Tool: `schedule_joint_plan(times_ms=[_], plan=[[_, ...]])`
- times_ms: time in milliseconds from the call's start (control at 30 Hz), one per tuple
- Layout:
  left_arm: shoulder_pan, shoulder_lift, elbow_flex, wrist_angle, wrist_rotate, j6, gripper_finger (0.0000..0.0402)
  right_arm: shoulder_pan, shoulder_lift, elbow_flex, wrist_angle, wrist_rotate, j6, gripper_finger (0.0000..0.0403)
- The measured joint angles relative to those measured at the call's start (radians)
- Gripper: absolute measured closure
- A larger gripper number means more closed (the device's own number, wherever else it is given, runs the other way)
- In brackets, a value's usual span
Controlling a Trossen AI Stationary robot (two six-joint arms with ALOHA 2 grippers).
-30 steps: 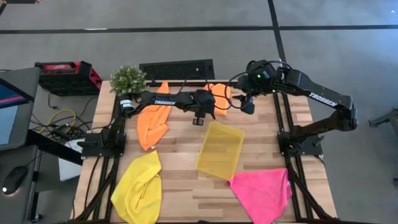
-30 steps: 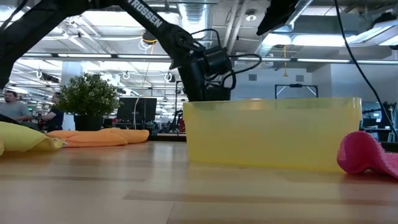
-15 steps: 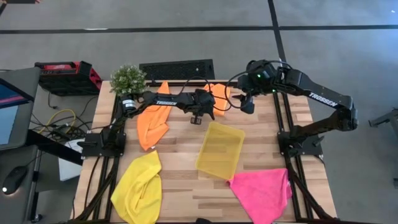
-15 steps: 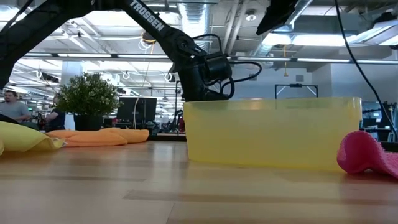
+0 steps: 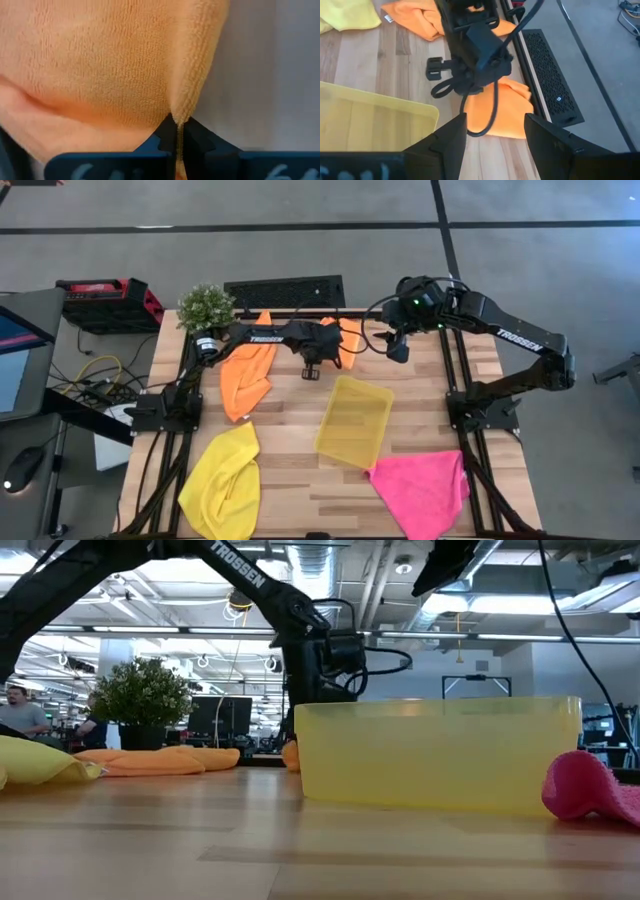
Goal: Fold microfiber towels
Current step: Put the folded right orange microfiber towel into the yellow bin
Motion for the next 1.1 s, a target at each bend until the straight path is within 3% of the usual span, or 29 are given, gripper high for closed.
schedule_joint_plan(times_ms=[133, 400, 533, 1100], plan=[[0.02, 0.0, 0.102, -0.087, 0.113, -0.111, 0.0401, 0.0, 0.0, 0.0, 0.0, 0.0, 0.0, 0.0182], [-0.007, -0.001, 0.291, -0.193, 0.126, -0.077, 0.0401, 0.0, 0.0, 0.0, -0.001, 0.0, -0.001, 0.0182], [-0.048, -0.001, 0.343, -0.239, 0.169, -0.076, 0.0401, 0.0, 0.0, 0.0, -0.006, 0.0, -0.001, 0.0182], [-0.165, 0.002, 0.547, -0.367, 0.158, -0.084, 0.0401, 0.001, 0.0, 0.002, -0.005, -0.01, -0.005, 0.0182]])
